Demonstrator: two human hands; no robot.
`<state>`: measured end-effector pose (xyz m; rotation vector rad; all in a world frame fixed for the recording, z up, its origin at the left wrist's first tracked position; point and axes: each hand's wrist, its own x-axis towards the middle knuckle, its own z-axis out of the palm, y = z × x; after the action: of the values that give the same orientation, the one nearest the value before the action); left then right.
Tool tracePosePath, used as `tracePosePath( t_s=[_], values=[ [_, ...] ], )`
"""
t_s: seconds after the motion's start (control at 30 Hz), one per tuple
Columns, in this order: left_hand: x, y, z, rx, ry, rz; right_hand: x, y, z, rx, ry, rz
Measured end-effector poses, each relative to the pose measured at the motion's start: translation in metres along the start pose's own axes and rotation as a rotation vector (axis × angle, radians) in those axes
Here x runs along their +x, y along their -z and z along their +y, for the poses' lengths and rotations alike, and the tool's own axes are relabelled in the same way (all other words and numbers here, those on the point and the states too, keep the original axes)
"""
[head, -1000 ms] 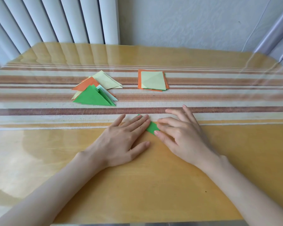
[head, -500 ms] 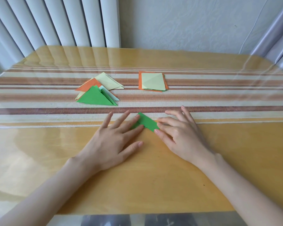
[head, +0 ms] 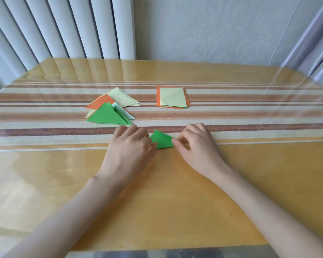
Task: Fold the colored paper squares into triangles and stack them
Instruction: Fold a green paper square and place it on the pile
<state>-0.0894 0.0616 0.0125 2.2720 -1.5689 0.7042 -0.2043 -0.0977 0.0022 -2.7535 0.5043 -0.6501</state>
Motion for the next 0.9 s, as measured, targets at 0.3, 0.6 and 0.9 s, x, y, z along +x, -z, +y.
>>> tracePosePath(
  t_s=[0.3, 0.6, 0.9],
  values=[
    [0.000, -0.018, 0.019, -0.032, 0.016, -0.151, -0.006, 0.004, 0.002, -0.053, -0.153, -0.112],
    [0.000, -0.021, 0.009, -0.198, 0.034, -0.242, 0.004, 0.018, 0.047, 0.241, 0.230, -0.358],
    [-0.002, -0.011, 0.002, -0.381, -0.023, -0.323, 0.006, 0.002, 0.034, 0.297, 0.123, -0.086]
  ],
)
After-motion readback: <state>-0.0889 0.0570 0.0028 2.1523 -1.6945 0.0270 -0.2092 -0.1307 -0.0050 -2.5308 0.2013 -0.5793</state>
